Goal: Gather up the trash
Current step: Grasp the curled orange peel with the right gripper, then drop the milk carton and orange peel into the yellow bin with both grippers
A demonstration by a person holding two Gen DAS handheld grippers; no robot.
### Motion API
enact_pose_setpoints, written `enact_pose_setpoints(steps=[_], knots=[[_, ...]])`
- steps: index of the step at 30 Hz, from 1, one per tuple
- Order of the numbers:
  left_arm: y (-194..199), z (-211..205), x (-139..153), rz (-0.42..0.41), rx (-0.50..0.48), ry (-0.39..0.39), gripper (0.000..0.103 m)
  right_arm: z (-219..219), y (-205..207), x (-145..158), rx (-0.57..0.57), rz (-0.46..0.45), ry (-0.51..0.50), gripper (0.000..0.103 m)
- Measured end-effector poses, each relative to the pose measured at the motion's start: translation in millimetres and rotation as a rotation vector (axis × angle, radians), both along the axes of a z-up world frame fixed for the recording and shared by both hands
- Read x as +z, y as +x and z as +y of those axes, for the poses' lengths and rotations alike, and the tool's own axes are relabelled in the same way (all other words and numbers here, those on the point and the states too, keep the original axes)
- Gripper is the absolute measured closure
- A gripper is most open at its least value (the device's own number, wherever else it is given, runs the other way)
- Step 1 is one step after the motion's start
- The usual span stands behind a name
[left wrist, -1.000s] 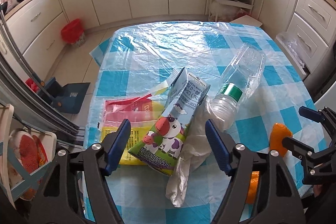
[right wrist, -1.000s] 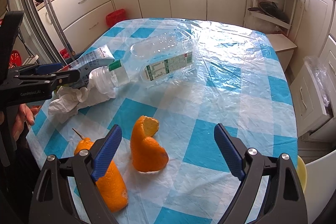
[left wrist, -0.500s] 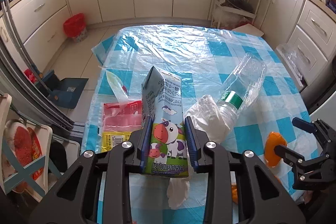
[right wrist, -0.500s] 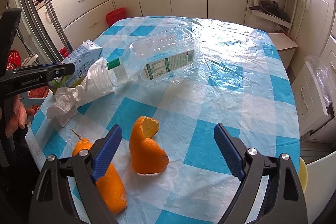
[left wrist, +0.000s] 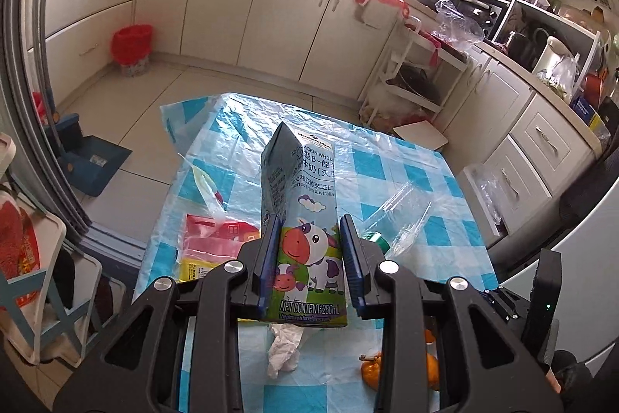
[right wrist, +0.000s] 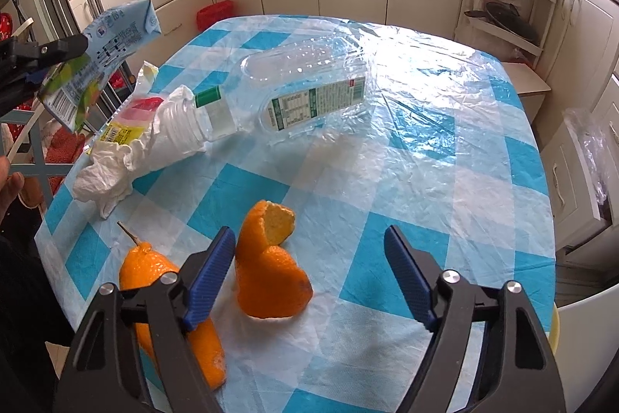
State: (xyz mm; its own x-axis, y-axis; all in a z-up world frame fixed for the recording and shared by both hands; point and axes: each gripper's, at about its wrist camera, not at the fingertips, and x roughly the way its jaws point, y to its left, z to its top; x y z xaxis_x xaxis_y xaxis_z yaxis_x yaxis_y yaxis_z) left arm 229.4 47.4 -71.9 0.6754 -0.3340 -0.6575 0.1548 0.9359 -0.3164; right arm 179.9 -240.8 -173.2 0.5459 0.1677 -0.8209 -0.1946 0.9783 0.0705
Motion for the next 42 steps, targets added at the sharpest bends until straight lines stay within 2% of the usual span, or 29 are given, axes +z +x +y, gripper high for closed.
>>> enact_pose_setpoints(steps=[1, 5, 9, 20, 30, 35, 42], knots=[[-0.1, 0.1, -0.8, -0.001, 0.001, 0.004, 0.074, 0.5, 0.1, -0.5, 0.004, 0.002, 0.002, 0.038], [-1.7, -1.0, -0.1, -0.007, 0.007, 0.013, 0.074, 1.1, -0.6, -2.3, 0.014, 0.02, -0.001, 0.067], [-2.1, -0.9, 0.1, -0.009, 0.006, 0.015, 0.074, -3.5, -2.9, 1.4, 0.001, 0.006, 0.01, 0.072], [-8.8, -7.8, 4.6, -0.027, -0.015, 0.016, 0.074, -27.5, -13.1, 16.2, -0.052, -0.045, 0.047, 0.074], [-13.0, -32.5, 2.5, -0.028, -0.075, 0.024, 0.074, -53.8, -19.5, 26.4, -0.114, -0.079, 0.053, 0.074], [-14.8, -52.3, 1.6, -0.031, -0.118, 0.024, 0.074, -81.9, -23.9, 30.7, -0.186, -0.102, 0.057, 0.074], [-20.2, -94.8, 0.3, -0.023, -0.205, 0.004, 0.074, -135.9, -36.2, 35.2, -0.346, -0.139, 0.063, 0.074]])
